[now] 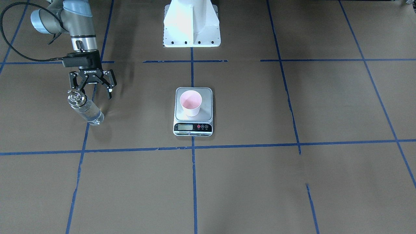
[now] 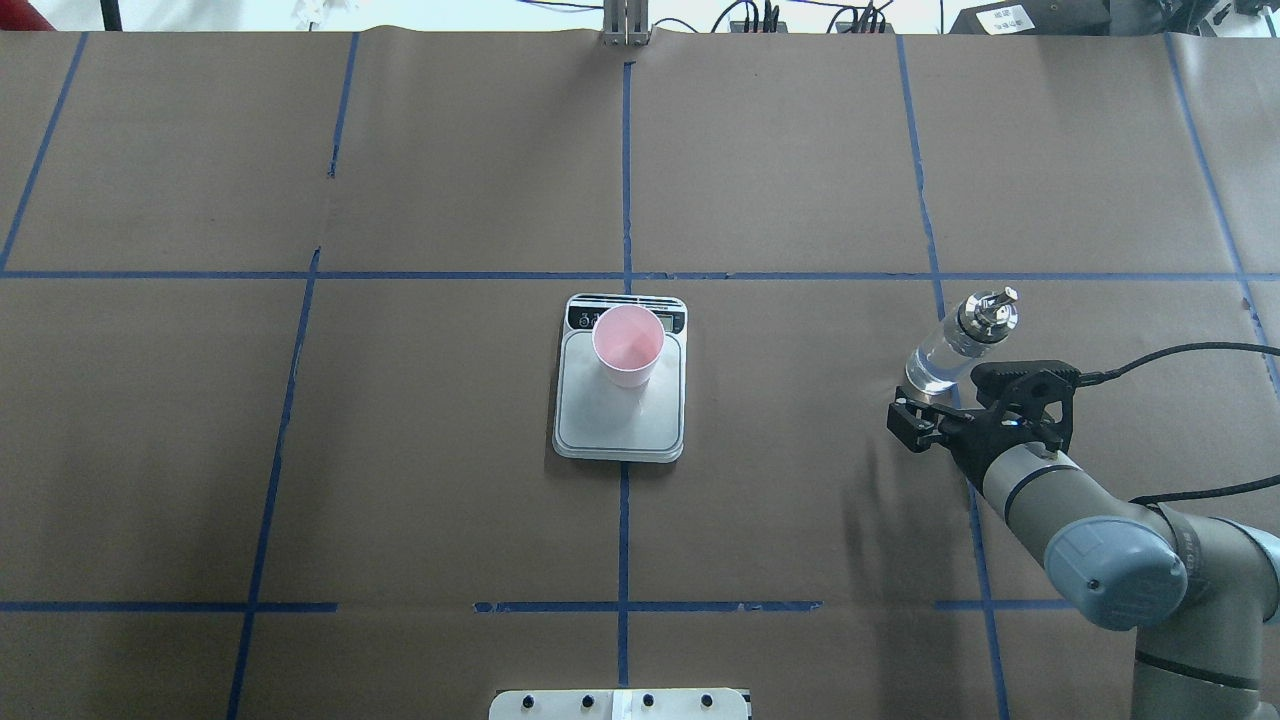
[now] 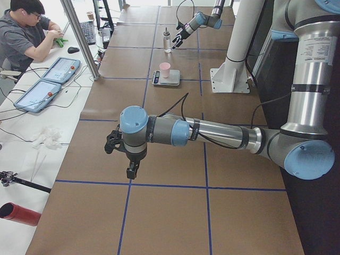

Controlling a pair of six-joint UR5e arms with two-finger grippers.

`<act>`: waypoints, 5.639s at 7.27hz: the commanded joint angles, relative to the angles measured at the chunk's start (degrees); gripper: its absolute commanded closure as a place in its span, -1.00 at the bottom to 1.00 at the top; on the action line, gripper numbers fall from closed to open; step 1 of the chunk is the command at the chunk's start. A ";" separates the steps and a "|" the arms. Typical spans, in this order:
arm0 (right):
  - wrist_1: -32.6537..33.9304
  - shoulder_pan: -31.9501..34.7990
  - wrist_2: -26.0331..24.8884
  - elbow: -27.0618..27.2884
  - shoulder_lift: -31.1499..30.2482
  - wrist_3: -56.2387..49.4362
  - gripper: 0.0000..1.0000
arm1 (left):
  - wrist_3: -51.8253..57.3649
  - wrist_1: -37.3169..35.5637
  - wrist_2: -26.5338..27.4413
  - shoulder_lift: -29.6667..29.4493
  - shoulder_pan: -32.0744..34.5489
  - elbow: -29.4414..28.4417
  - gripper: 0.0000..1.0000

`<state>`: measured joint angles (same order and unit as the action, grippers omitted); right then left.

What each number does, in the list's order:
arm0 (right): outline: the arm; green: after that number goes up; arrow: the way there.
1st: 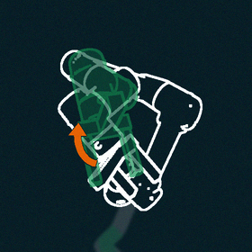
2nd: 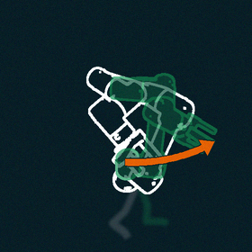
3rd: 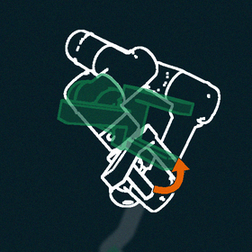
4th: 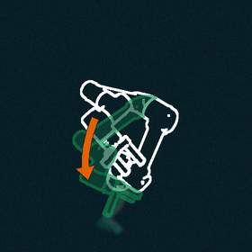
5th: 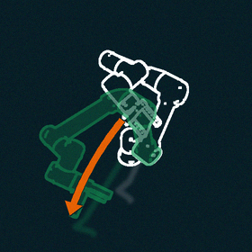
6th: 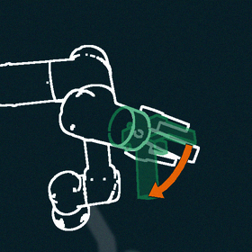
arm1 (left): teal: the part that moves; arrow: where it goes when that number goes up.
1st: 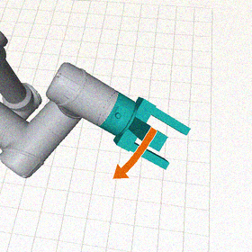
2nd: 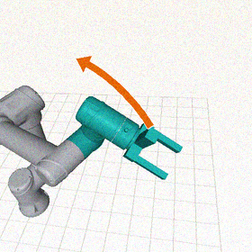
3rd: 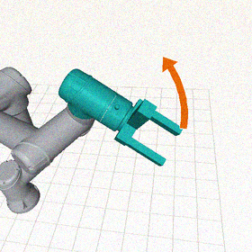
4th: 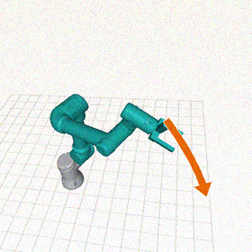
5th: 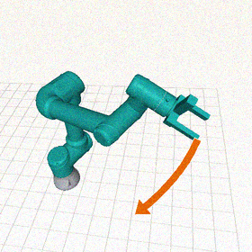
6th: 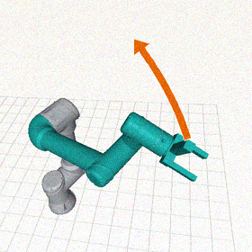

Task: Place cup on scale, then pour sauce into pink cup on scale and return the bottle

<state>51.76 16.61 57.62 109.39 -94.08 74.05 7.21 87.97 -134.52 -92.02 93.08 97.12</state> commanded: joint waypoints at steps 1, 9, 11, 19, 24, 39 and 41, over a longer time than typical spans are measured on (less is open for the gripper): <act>-0.08 0.18 -3.55 -1.20 0.66 -0.84 -1.00 | 0.00 0.19 -0.04 0.00 0.00 0.00 -1.00; -0.08 2.90 -7.43 -3.65 2.85 -0.84 -1.00 | 0.00 0.28 -0.04 0.00 0.00 0.00 -1.00; -0.08 2.90 -7.70 -4.01 2.94 -0.66 -0.99 | 0.00 0.19 -0.04 0.09 0.00 0.00 -1.00; -0.17 2.99 -9.80 -5.15 4.44 0.13 1.00 | 0.00 0.28 -0.04 0.09 0.00 0.08 -1.00; 0.00 3.51 -10.60 -1.29 6.70 -13.63 1.00 | 0.09 0.19 -0.04 0.17 0.00 0.08 -1.00; 42.81 -1.13 -28.07 -6.98 31.50 -47.31 1.00 | 0.09 0.36 -0.30 3.51 0.00 0.08 -1.00; 42.90 -1.67 -31.42 -10.15 32.91 -53.19 1.00 | 0.09 0.36 -0.30 3.51 0.00 0.08 -1.00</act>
<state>94.43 15.32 28.00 101.22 -61.95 24.32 7.29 88.33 -134.82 -88.51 93.08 97.21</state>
